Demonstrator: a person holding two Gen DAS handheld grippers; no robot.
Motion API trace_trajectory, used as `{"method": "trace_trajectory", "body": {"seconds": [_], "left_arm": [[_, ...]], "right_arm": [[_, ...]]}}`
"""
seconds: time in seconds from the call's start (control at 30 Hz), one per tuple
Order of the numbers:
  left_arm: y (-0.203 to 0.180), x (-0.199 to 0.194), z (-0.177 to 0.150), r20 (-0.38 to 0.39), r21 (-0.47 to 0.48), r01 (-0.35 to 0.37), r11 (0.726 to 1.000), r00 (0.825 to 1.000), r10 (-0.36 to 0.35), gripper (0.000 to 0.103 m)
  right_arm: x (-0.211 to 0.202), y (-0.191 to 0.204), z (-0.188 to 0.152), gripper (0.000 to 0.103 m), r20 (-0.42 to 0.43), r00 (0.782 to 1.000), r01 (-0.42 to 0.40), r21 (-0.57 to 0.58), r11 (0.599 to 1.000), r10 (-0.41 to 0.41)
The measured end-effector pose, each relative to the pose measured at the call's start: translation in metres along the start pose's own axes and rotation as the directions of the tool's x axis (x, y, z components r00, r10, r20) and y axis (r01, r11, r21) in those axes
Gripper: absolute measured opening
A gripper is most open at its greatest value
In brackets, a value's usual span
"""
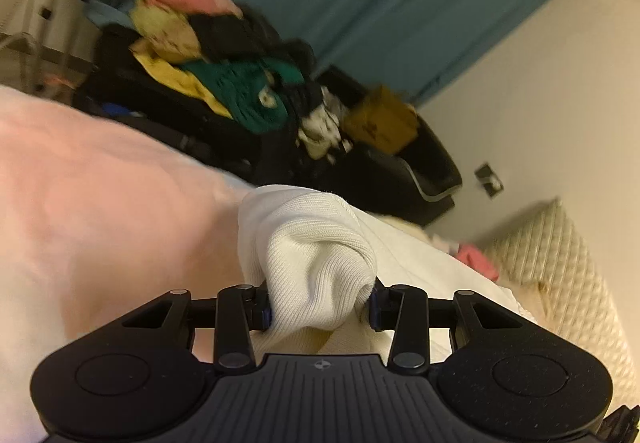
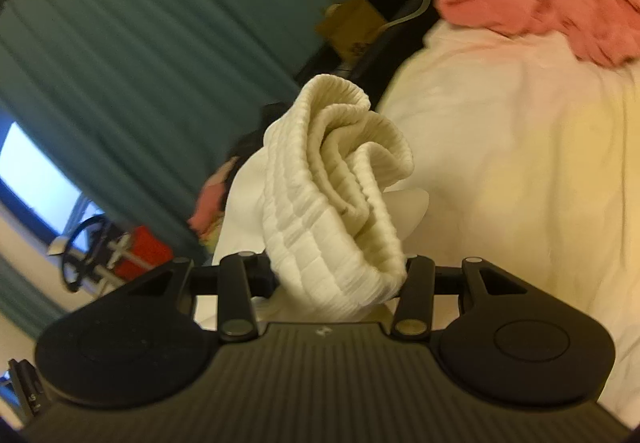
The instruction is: Fold clothes
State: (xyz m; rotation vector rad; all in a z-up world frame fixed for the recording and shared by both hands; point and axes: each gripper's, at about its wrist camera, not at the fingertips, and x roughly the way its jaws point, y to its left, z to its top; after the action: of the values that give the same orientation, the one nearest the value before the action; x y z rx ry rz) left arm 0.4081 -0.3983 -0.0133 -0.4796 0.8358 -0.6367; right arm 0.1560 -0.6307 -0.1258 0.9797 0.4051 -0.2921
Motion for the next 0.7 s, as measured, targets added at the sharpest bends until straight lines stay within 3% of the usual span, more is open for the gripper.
{"method": "trace_trajectory", "body": {"seconds": [0.13, 0.27, 0.4, 0.53, 0.7], "left_arm": [[0.045, 0.036, -0.05, -0.051, 0.076, -0.001, 0.997, 0.999, 0.005, 0.045], [0.066, 0.033, -0.091, -0.056, 0.179, -0.028, 0.983, 0.998, 0.038, 0.05], [0.084, 0.015, -0.111, -0.096, 0.195, -0.035, 0.98, 0.994, 0.054, 0.066], [0.081, -0.024, -0.114, -0.064, 0.191, -0.071, 0.979, 0.994, 0.085, 0.072], [0.047, -0.083, -0.105, -0.025, 0.254, -0.11, 0.961, 0.992, 0.12, 0.079]], "right_arm": [[0.032, -0.048, 0.01, 0.047, 0.005, 0.998, 0.056, 0.061, 0.997, -0.056], [0.036, -0.086, -0.02, 0.05, -0.006, 0.999, 0.051, 0.099, 0.994, -0.051], [0.034, -0.11, -0.04, 0.058, -0.012, 0.999, 0.04, 0.137, 0.99, -0.039], [0.014, -0.096, -0.043, 0.061, -0.022, 0.996, 0.084, 0.099, 0.992, -0.082], [-0.028, -0.059, -0.04, 0.061, -0.002, 0.99, 0.142, -0.009, 0.99, -0.142]]}}
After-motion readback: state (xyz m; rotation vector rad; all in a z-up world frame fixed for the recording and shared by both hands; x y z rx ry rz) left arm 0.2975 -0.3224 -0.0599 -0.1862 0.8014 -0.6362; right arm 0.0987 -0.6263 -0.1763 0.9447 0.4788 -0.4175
